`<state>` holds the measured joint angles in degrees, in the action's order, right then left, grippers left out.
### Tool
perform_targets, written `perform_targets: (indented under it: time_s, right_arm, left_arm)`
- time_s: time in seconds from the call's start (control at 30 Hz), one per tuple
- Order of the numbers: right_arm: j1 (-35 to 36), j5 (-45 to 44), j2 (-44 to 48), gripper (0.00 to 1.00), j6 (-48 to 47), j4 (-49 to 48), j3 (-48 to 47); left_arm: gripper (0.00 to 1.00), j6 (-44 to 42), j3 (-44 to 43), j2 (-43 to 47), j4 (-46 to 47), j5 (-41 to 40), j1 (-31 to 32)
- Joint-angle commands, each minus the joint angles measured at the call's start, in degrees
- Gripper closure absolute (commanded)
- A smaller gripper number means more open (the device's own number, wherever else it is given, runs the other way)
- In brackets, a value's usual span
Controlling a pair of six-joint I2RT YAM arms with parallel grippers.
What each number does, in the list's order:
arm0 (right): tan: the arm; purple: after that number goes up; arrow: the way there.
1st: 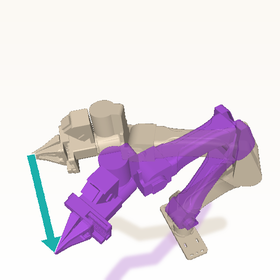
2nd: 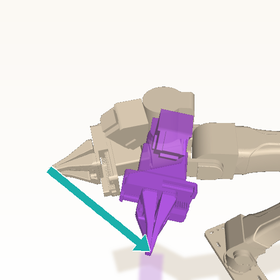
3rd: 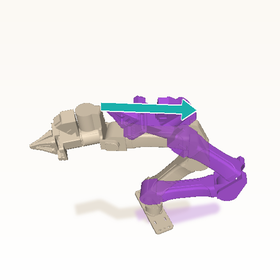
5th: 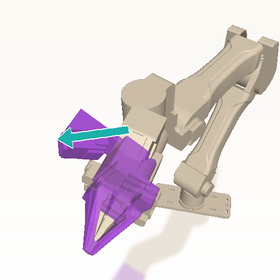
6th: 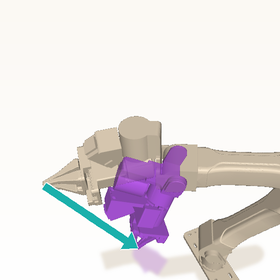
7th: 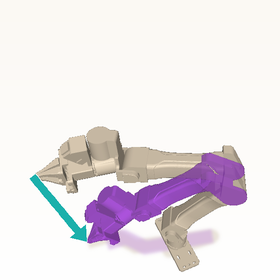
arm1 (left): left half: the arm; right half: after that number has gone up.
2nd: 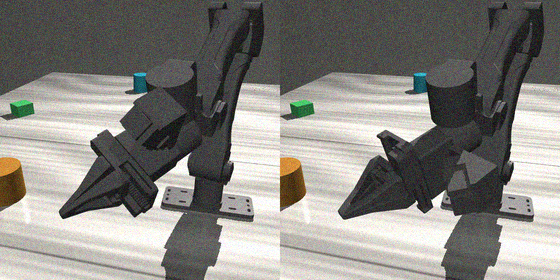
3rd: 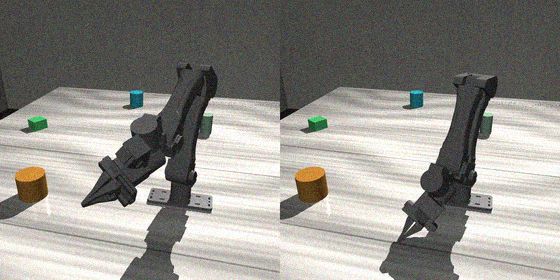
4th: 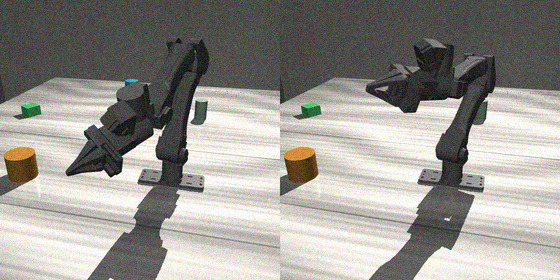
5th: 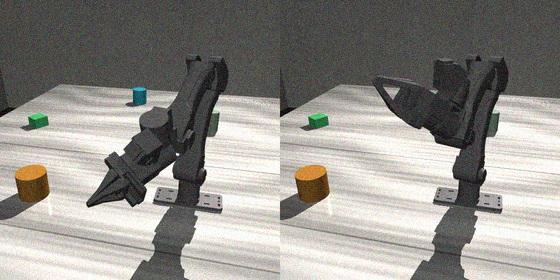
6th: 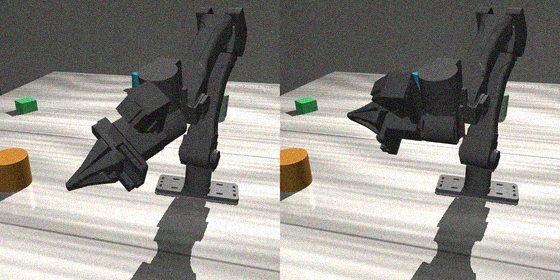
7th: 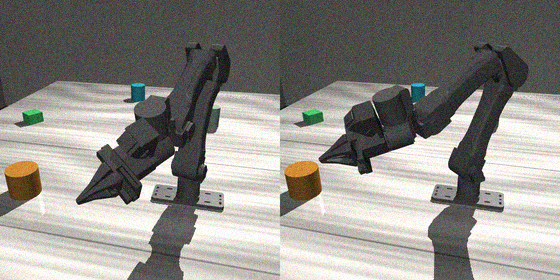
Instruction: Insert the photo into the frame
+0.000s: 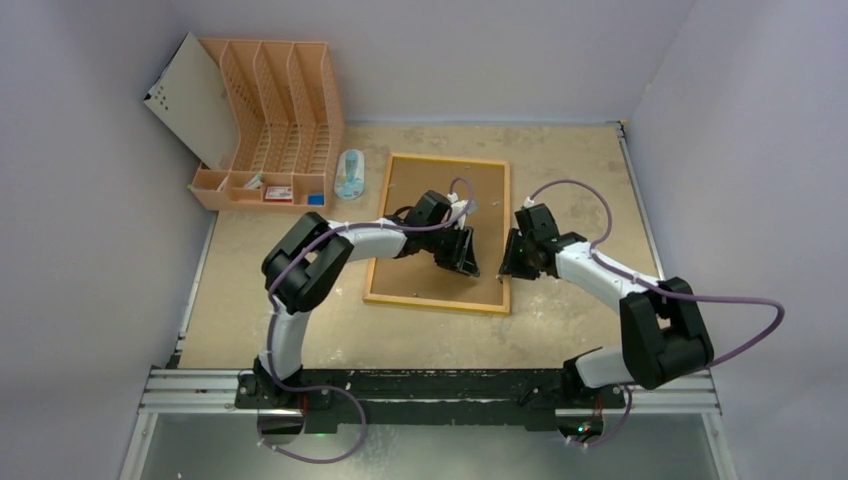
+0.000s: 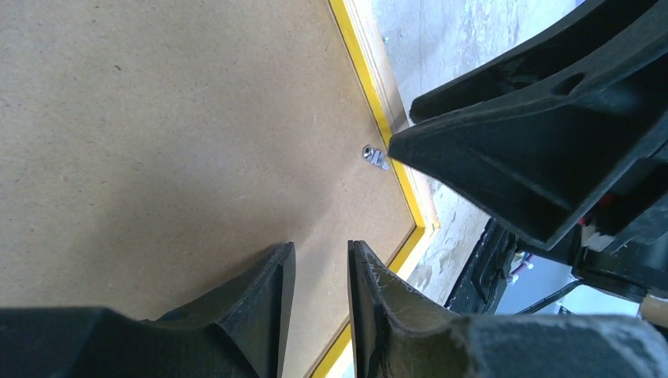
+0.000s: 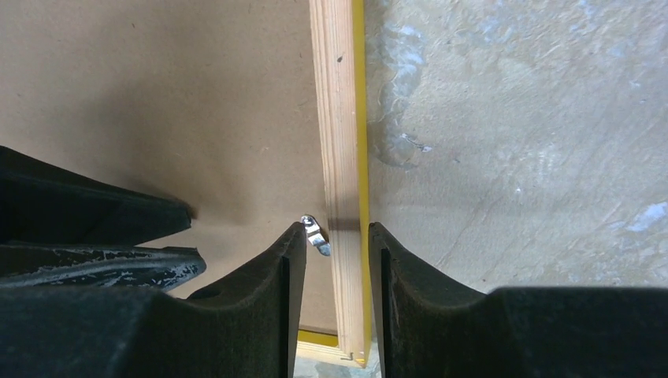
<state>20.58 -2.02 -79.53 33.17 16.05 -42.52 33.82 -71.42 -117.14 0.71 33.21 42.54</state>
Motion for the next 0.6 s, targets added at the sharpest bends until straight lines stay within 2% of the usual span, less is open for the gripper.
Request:
perform_targets:
  time_s: [0.0, 0.23, 0.57]
  right_arm:
    - [1.73, -0.20, -2.20, 0.63, -1.65, 1.75, -2.39]
    - [3.62, -0.21, -3.82, 0.61, -2.50, 2.87, -3.04]
    - [5.37, -1.15, -5.59, 0.62, -4.10, 3.88, -2.71]
  left_arm:
    - [0.67, -1.92, -3.29, -1.57, -5.92, -4.06, 0.96]
    - [0.68, -3.51, -5.07, -3.80, -12.17, -8.13, 0.96]
    - [0.69, -3.67, -5.62, -5.72, -15.39, -10.69, 0.99]
